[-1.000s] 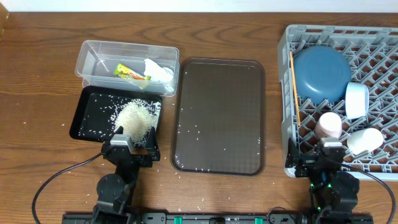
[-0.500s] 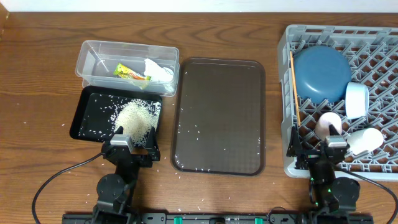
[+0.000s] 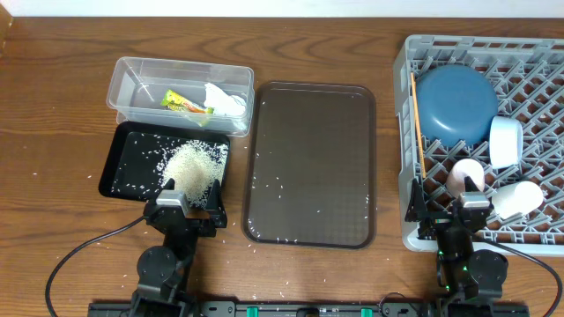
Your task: Sort waste into correct bins and load items into the dishwasher rack
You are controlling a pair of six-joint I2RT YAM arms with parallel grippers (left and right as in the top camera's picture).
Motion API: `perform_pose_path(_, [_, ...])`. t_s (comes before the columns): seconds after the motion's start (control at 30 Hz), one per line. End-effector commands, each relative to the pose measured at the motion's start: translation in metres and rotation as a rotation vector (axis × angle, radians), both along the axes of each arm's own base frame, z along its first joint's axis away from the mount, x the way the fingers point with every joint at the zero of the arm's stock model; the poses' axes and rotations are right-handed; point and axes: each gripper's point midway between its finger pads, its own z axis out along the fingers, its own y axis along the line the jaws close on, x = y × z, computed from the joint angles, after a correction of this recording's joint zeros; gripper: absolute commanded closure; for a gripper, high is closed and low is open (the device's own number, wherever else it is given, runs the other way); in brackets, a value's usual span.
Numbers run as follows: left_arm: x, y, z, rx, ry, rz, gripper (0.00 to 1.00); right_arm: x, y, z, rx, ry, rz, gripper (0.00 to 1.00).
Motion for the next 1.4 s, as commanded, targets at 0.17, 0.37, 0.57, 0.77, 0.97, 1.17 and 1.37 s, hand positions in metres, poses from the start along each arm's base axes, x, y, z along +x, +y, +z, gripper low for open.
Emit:
perform_pose_path(0.17, [0.0001, 0.0005, -0.0183, 0.001, 0.045, 0.005, 0.06, -0.0001, -0.0004, -0.0005, 0.017, -0.002, 0.000, 0.01])
perform_pose_path(0.37, [0.0001, 0.0005, -0.0183, 0.001, 0.045, 0.005, 0.05, -0.0001, -0.0004, -0.0005, 0.017, -0.002, 0.000, 0.01])
perform_pose_path(0.57, [0.0001, 0.0005, -0.0183, 0.001, 0.045, 0.005, 0.06, -0.0001, -0.0004, -0.0005, 0.017, -0.002, 0.000, 0.01])
perform_pose_path(0.77, [0.0001, 0.0005, -0.0183, 0.001, 0.045, 0.005, 0.06, -0.0001, -0.0004, -0.0005, 0.017, -0.002, 0.000, 0.01])
perform_pose_path(0.97, [0.0001, 0.0005, -0.0183, 0.001, 0.045, 0.005, 0.06, -0.0001, -0.0003, -0.0004, 0.017, -0.002, 0.000, 0.01])
perform_pose_path(1.17, [0.0001, 0.0005, -0.0183, 0.001, 0.045, 0.005, 0.06, -0.0001, -0.0003, -0.0006, 0.017, -0.002, 0.000, 0.01])
perform_pose_path(1.37, [0.0001, 0.0005, -0.0183, 0.001, 0.045, 0.005, 0.06, -0.0001, -0.0003, -0.0006, 0.017, -0.002, 0.000, 0.01])
